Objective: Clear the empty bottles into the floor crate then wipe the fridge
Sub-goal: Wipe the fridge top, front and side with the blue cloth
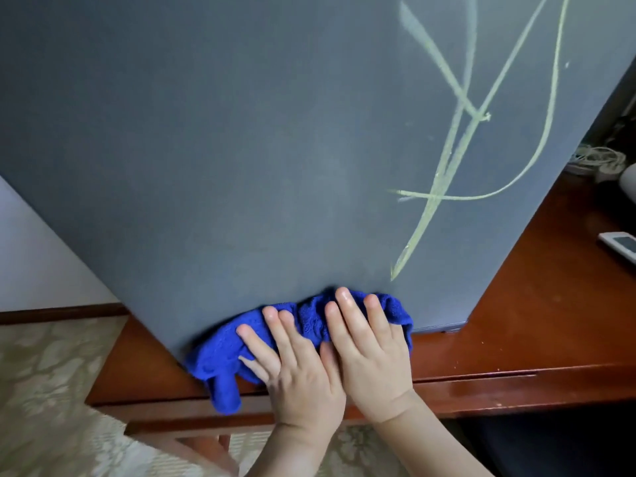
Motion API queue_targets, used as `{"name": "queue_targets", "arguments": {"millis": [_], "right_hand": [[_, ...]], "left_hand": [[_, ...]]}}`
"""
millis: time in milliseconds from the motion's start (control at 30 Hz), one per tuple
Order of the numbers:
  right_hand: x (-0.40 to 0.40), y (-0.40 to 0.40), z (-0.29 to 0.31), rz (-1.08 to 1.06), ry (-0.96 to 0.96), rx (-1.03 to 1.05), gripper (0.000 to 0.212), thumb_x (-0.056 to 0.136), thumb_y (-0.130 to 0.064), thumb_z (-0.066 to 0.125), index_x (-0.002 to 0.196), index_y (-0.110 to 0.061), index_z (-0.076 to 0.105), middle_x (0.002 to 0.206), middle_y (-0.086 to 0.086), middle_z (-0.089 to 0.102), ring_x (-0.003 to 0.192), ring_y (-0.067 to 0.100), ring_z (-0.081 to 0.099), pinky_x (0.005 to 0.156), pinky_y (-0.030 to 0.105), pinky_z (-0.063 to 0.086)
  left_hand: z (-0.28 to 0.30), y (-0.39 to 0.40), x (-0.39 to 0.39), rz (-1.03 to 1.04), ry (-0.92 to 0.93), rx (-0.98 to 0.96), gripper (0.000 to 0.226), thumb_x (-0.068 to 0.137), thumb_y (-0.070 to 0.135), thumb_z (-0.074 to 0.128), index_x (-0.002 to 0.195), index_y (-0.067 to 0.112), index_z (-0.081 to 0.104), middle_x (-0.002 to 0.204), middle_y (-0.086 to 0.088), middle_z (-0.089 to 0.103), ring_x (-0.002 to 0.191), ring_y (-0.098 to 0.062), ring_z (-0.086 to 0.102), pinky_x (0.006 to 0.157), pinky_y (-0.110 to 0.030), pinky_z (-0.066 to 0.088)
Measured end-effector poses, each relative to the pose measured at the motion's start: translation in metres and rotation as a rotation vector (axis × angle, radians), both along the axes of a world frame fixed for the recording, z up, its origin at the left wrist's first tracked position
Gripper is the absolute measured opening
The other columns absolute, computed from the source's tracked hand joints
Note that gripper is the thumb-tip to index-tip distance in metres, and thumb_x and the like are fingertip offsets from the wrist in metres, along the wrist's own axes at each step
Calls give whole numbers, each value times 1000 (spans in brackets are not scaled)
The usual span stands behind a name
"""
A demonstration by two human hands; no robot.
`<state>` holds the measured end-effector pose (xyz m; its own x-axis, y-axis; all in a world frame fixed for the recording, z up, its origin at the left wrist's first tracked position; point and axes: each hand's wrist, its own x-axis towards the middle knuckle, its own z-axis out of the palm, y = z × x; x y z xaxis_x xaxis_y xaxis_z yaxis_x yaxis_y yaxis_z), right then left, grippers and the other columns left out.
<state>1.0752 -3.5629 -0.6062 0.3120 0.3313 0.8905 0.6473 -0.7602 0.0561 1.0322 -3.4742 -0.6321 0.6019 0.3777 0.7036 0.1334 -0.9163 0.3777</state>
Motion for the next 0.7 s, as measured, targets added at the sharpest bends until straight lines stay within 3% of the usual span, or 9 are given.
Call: {"name": "queue_targets", "arguments": {"millis": [167,300,400,500,567,700], "right_hand": [[12,-13,64,-16,-43,57,40,107,-33,31,145,-21,27,167,-1,5,152,19,11,85,39,39],[25,-22,145,-24,-88,149,44,105,-30,33,147,-17,25,156,5,18,153,19,4,95,46,38],[29,-28,215,-22,-96,207,47,105,-31,33,149,-18,25,155,12,23,153,19,-2,106,45,29],[30,-34,286,-9,-116,254,51,107,-34,29,151,-8,33,159,12,23,150,36,12,112,48,28],[30,-39,324,-12,-136,270,52,108,-34,24,147,-2,36,154,21,24,143,47,22,117,41,23],[34,-41,344,-58,-166,304,44,107,-23,33,143,1,40,148,34,38,141,52,29,116,37,22]], "left_hand": [[67,-11,13,-58,-130,5,63,106,40,13,157,11,-9,165,3,-22,149,-32,-26,114,-59,-13],[150,-20,28,-55,-239,70,63,106,39,16,156,17,-15,165,6,-22,150,-32,-24,114,-56,-19],[220,-30,36,-47,-277,58,64,105,41,16,157,19,-14,166,5,-16,149,-38,-9,113,-60,-15],[291,-42,42,-35,-327,12,63,103,40,23,158,17,4,165,-8,6,149,-42,2,111,-69,-5],[328,-50,45,-23,-354,6,64,101,38,29,156,9,14,164,-13,22,149,-45,9,109,-72,-1],[347,-53,48,5,-356,61,62,100,38,29,153,7,18,161,-11,31,148,-45,18,108,-73,5]]}}
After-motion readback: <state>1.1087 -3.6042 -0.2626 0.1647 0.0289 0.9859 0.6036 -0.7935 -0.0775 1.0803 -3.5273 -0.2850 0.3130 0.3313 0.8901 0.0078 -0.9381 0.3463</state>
